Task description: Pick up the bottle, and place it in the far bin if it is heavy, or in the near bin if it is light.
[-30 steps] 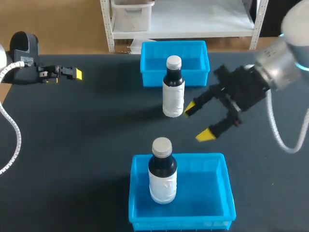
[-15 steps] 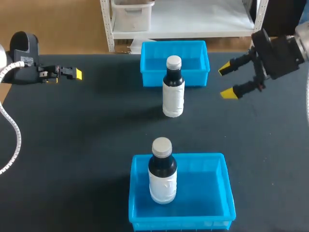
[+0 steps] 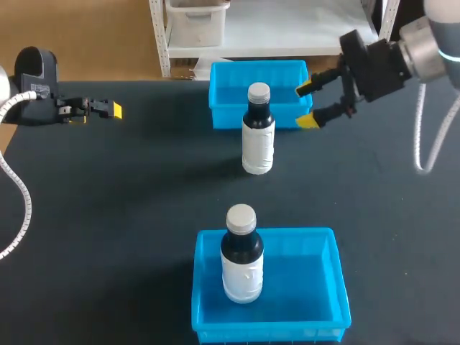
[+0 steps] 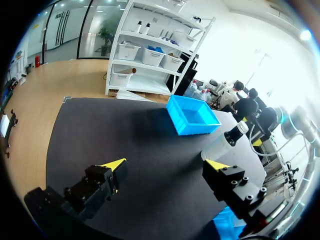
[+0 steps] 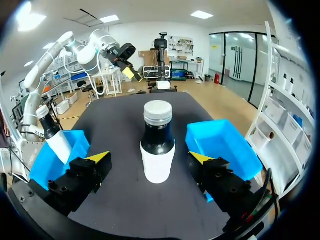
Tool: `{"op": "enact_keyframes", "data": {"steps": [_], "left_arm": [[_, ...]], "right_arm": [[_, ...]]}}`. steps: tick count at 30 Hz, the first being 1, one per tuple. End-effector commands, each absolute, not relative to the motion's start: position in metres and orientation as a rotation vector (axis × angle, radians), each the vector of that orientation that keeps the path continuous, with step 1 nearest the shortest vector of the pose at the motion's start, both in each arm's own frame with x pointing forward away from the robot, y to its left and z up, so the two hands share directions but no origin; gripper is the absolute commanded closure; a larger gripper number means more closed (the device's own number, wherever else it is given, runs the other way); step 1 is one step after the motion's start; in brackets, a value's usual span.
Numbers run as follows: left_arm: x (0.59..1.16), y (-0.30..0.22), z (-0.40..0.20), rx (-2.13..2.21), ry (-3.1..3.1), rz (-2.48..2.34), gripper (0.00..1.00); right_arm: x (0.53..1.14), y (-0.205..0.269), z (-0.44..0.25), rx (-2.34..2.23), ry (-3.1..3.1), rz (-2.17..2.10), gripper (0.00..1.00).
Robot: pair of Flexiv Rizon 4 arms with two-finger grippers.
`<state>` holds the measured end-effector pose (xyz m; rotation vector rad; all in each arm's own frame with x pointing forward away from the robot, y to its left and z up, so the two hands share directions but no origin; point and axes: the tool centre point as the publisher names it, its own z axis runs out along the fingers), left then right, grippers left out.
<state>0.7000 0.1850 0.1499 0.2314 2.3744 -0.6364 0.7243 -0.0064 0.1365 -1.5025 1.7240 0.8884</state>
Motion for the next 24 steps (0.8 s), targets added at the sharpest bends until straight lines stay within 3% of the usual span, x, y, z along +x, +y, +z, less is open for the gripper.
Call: {"op": "enact_keyframes", "data": {"steps": [1,24], "left_arm": [[0.700,0.185,0.150,0.231,2.374,-0.636,0.00],[0.700,0.185,0.150,0.231,2.374,-0.636,0.00]], "right_arm": [[0.740,0.014,0.128,-1.527,1.713,0.925,0.00],[0.742,0.062,0.120,-1.552,1.671,0.989,0.00]]}}
